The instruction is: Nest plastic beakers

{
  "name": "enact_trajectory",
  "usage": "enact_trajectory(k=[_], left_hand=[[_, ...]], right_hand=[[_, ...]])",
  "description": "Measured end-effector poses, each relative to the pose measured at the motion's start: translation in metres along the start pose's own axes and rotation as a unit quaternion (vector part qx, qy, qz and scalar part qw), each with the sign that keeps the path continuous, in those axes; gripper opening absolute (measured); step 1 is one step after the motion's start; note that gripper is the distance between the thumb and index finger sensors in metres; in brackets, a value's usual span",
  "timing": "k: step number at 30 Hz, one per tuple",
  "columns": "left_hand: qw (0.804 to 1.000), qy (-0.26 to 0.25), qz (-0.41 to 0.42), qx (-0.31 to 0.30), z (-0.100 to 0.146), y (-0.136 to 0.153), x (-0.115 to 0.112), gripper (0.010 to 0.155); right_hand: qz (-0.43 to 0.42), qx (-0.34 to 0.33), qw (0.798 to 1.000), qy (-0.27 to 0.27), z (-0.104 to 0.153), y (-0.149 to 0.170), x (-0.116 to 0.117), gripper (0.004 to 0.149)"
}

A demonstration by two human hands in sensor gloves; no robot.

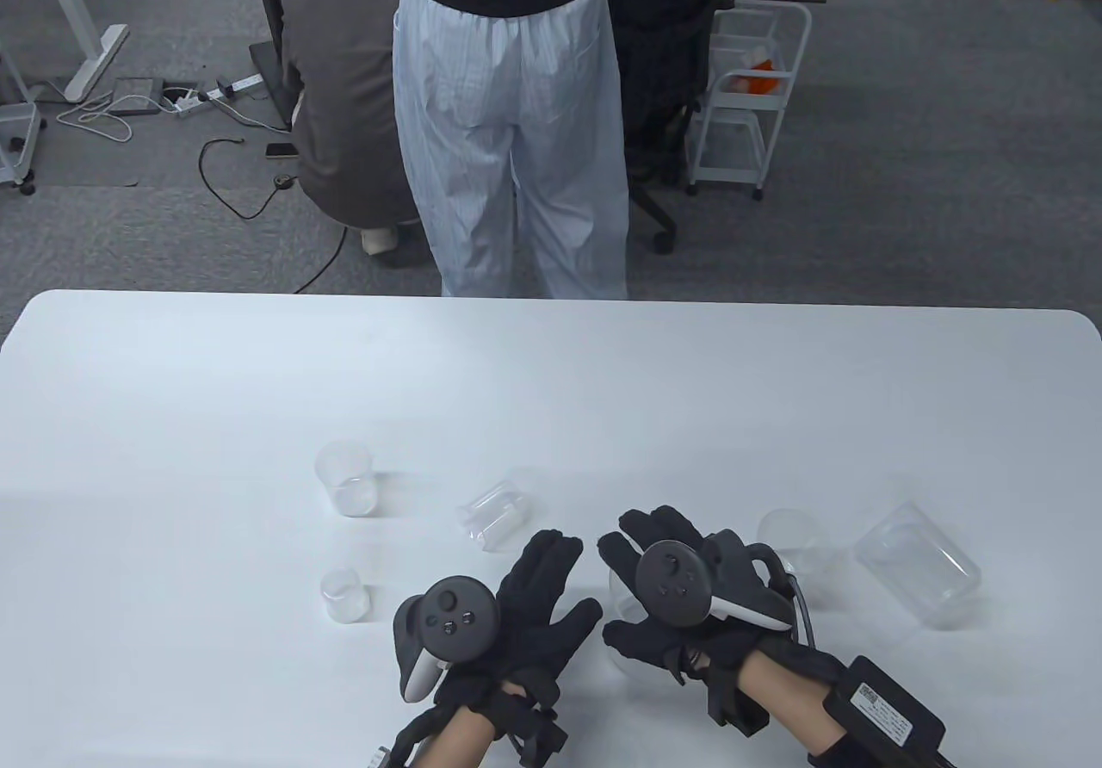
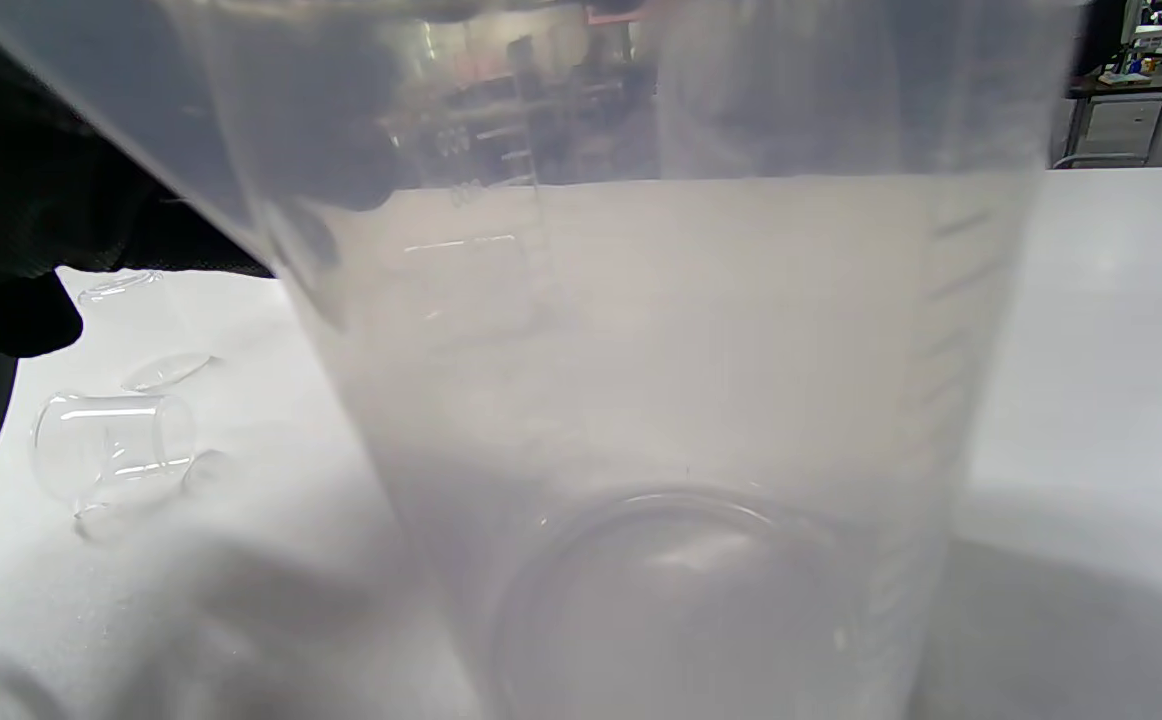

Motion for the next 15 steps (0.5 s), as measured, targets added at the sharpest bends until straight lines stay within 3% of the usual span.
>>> enact_trajectory(k=[8, 15], left_hand=[[1.0, 0.001, -0.001, 0.001, 0.0, 0.0, -0.001, 0.081], [1.0, 0.0, -0.001, 0.0, 0.0, 0.0, -0.001, 0.081]], right_hand=[[-0.017, 0.005, 1.0, -0.006, 0.004, 0.006, -0.005, 0.09], [-0.006, 0.05, 0.995, 0.085, 0.018, 0.033, -0.046, 0.084]])
Point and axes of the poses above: the tracker on the back of each hand, its own y axis roughly to the little-finger side, its own z axis roughly from the fingertips to the wrist, x = y × z, the point moved 2 cm from there along -z, roughly from the wrist to the fingertips, and after that the axes turned 11 degrees about y, right-handed, at the moved point
